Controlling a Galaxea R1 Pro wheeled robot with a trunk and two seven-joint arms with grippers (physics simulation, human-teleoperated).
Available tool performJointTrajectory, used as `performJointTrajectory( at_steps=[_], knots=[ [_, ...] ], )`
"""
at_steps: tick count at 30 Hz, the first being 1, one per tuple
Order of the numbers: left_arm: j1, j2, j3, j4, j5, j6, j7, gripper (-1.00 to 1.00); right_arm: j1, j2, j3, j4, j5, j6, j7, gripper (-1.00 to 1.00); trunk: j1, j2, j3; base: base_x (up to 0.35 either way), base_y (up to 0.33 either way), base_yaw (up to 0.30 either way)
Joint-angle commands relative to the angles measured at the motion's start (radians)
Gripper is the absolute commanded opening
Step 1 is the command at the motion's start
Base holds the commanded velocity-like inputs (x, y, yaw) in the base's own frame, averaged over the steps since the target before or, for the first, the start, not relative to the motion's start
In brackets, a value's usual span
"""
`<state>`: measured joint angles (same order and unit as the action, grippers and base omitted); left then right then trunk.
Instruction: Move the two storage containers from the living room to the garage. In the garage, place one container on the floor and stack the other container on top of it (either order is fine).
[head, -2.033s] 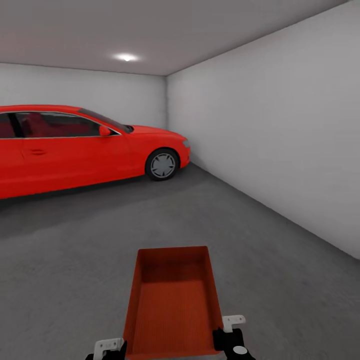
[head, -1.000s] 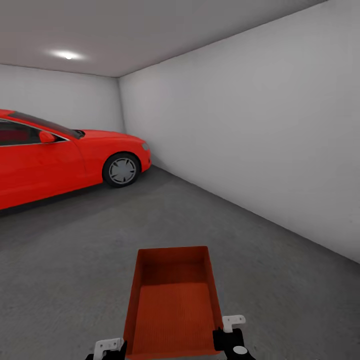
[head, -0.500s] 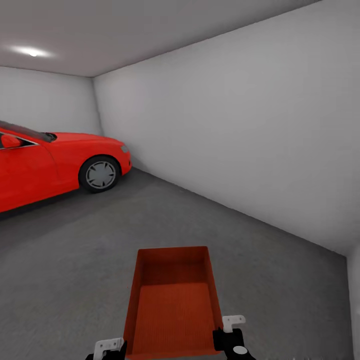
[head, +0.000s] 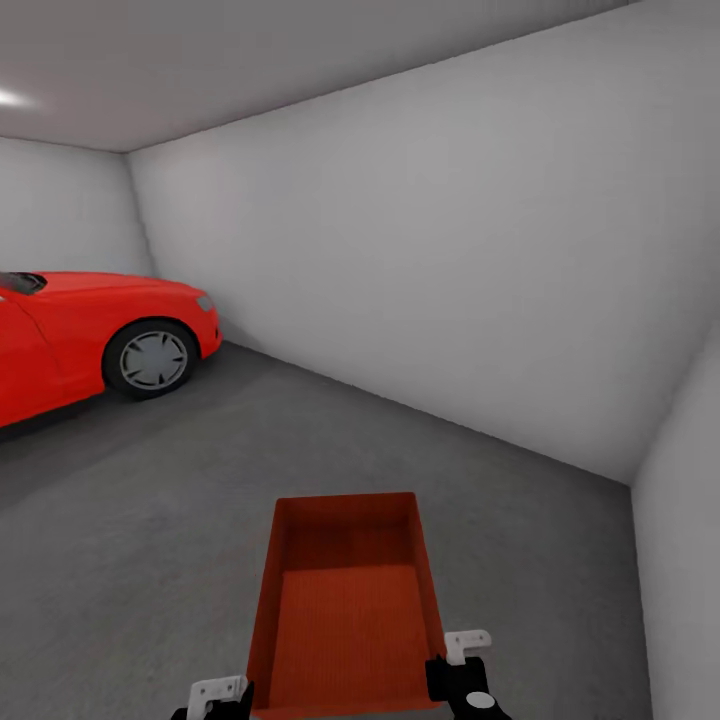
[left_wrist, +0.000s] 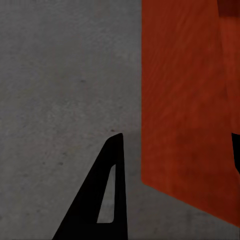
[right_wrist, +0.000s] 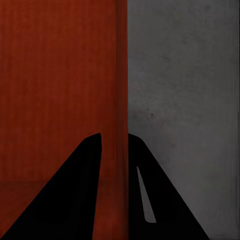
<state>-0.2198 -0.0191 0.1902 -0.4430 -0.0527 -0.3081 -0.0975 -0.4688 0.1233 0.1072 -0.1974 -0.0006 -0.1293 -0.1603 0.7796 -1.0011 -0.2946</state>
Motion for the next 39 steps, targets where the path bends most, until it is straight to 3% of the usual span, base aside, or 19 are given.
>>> performJointTrajectory(
  at_steps=[1, 30, 39],
  knots=[
    [0.0, 0.012, 0.018, 0.001, 0.001, 0.0, 0.001, -1.0, -0.002, -0.001, -0.046, -0.01, 0.007, -0.003, -0.008, -1.0, 0.0, -0.001, -0.001, 0.0, 0.0, -0.265],
    [0.0, 0.012, 0.018, 0.001, 0.001, 0.0, 0.001, -1.0, -0.002, -0.001, -0.046, -0.01, 0.007, -0.003, -0.007, -1.0, 0.0, -0.001, 0.012, 0.0, 0.0, -0.265],
    [0.0, 0.012, 0.018, 0.001, 0.001, 0.0, 0.001, -1.0, -0.002, 0.0, -0.046, -0.01, 0.007, -0.003, -0.008, -1.0, 0.0, -0.001, 0.013, 0.207, 0.0, -0.067]
  ],
)
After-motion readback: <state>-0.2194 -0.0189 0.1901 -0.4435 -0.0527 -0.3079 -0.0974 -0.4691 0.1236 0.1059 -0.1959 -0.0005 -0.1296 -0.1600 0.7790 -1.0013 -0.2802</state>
